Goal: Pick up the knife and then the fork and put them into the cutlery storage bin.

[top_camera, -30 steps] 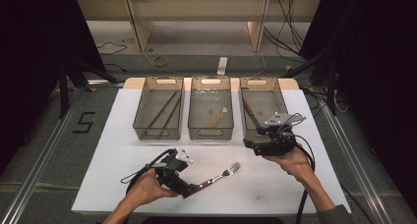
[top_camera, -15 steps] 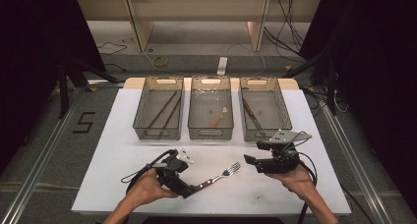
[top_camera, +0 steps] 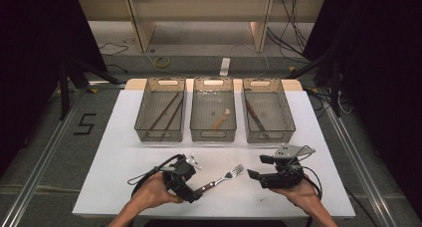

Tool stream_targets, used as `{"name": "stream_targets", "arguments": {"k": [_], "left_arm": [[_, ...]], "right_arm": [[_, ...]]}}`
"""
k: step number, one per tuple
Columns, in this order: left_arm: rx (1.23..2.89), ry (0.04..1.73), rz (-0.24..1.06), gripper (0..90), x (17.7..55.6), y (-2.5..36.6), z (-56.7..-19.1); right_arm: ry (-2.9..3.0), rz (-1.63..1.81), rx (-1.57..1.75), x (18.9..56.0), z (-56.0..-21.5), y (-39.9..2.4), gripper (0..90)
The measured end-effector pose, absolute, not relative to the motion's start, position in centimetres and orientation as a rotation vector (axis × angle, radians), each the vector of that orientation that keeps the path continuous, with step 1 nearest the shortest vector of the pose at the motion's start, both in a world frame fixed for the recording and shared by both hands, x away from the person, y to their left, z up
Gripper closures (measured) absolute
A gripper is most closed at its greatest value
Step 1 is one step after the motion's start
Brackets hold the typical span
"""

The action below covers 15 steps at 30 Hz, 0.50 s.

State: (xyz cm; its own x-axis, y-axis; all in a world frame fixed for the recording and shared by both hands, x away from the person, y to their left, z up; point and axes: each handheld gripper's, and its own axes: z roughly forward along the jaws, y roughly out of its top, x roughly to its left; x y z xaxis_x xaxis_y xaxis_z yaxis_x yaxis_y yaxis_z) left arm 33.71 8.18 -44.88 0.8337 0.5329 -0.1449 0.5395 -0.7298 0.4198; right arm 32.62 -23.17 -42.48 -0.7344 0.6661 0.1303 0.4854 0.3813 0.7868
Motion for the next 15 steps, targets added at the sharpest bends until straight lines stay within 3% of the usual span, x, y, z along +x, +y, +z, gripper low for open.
{"name": "stream_targets", "arguments": {"k": [15], "left_arm": [[2.643,0.810,-0.058,43.1,33.8,7.0,-45.4]], "right_arm": [[2.457,1.256,1.012,31.9,-43.1,-22.7,29.7]]}}
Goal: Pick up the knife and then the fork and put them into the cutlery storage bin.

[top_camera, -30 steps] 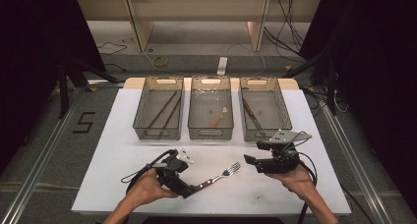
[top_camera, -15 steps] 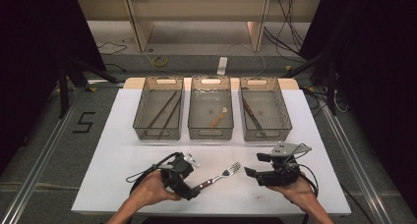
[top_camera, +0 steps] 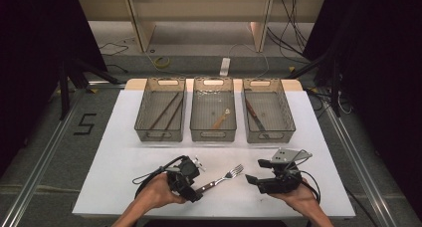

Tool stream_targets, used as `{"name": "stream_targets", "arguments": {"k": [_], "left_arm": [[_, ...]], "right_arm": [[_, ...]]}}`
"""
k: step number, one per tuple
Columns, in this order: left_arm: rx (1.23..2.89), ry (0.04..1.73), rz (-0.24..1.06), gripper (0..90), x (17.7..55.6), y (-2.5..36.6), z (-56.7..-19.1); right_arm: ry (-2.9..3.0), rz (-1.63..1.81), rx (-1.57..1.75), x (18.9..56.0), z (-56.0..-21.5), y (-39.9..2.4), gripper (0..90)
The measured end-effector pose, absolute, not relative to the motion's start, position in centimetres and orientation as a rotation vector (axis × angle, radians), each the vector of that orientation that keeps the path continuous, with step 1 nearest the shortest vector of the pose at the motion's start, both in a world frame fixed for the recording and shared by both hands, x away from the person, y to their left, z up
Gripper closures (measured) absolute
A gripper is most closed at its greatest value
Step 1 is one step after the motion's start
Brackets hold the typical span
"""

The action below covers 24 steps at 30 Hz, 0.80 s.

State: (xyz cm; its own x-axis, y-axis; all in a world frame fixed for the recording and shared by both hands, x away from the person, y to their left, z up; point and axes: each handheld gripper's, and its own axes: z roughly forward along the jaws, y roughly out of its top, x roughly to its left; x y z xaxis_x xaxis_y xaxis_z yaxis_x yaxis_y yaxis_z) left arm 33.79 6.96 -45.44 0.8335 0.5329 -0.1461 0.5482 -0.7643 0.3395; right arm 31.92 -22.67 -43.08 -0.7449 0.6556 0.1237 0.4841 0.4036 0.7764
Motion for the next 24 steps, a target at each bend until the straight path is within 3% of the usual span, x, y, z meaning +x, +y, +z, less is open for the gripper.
{"name": "stream_targets", "arguments": {"k": [24], "left_arm": [[2.731,0.778,-0.023,62.3,33.56,5.89,-46.17]], "right_arm": [[2.469,1.246,1.006,31.76,-43.08,-22.54,29.8]]}}
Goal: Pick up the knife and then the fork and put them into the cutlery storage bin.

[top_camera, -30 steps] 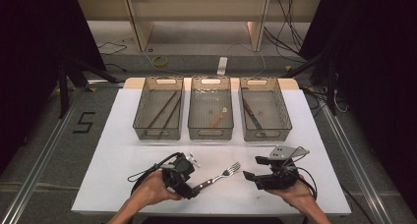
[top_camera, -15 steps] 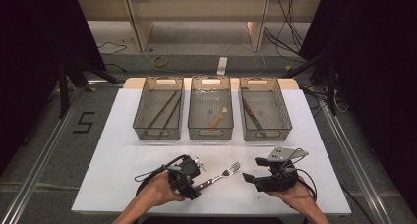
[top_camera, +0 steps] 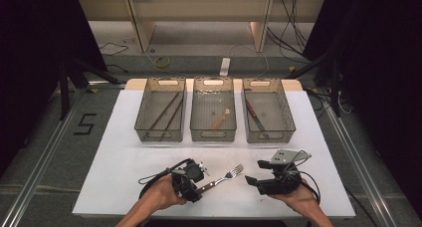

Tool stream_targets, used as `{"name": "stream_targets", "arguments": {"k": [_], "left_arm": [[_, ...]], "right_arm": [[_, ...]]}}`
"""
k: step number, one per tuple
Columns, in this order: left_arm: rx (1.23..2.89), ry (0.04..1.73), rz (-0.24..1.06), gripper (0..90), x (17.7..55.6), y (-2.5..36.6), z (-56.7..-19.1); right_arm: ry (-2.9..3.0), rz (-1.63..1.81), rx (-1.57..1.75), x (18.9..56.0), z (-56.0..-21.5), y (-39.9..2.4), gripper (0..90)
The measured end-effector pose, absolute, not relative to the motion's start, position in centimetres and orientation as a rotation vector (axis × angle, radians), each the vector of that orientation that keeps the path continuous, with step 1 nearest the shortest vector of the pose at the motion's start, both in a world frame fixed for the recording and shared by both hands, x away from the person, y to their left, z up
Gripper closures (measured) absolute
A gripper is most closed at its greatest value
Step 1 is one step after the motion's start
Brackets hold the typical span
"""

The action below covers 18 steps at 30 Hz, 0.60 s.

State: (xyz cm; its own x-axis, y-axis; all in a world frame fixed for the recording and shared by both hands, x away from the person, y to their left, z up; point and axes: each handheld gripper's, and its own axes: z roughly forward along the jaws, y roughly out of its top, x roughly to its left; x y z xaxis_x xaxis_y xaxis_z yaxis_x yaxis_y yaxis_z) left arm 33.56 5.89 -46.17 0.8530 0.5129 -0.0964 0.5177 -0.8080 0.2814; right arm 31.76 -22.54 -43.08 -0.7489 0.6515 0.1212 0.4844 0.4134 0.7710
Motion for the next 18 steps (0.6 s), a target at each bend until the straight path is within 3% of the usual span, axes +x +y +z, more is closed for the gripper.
{"name": "stream_targets", "arguments": {"k": [6,18], "left_arm": [[2.745,0.768,0.017,69.6,33.53,5.83,-46.21],[2.757,0.723,0.062,74.2,33.24,5.65,-46.26]], "right_arm": [[2.466,1.246,1.009,31.77,-43.05,-22.57,29.8],[2.469,1.246,1.003,31.72,-42.98,-22.45,29.9]]}}
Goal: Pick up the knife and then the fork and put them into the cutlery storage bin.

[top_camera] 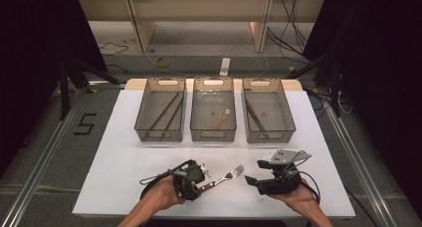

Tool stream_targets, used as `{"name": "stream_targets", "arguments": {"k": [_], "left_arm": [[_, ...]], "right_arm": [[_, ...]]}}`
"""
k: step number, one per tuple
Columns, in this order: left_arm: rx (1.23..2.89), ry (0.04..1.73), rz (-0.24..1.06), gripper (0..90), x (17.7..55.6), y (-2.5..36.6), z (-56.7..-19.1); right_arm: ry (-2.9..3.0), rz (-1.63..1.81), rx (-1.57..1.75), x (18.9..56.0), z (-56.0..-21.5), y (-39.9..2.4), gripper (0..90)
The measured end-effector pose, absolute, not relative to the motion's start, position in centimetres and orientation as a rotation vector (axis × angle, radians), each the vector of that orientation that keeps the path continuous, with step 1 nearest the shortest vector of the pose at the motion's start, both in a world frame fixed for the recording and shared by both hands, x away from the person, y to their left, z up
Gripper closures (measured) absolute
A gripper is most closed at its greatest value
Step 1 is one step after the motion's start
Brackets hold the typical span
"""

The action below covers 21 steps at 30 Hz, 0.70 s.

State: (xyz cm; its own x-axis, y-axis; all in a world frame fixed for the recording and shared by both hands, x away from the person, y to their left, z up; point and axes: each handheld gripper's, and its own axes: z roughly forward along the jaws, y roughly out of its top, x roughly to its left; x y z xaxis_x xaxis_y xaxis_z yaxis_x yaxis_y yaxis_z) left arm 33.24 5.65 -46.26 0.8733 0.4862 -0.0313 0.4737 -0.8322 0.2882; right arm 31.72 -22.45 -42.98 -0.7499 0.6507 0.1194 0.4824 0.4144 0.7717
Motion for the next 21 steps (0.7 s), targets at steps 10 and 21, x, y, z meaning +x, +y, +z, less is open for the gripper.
{"name": "stream_targets", "arguments": {"k": [10,21], "left_arm": [[2.733,0.697,0.058,75.2,33.4,5.9,-46.1],[2.668,0.672,-0.036,75.3,33.5,5.8,-44.6]], "right_arm": [[2.473,1.244,0.997,31.7,-43.0,-22.2,29.9],[2.496,1.245,0.890,31.0,-42.8,-21.1,29.8]]}}
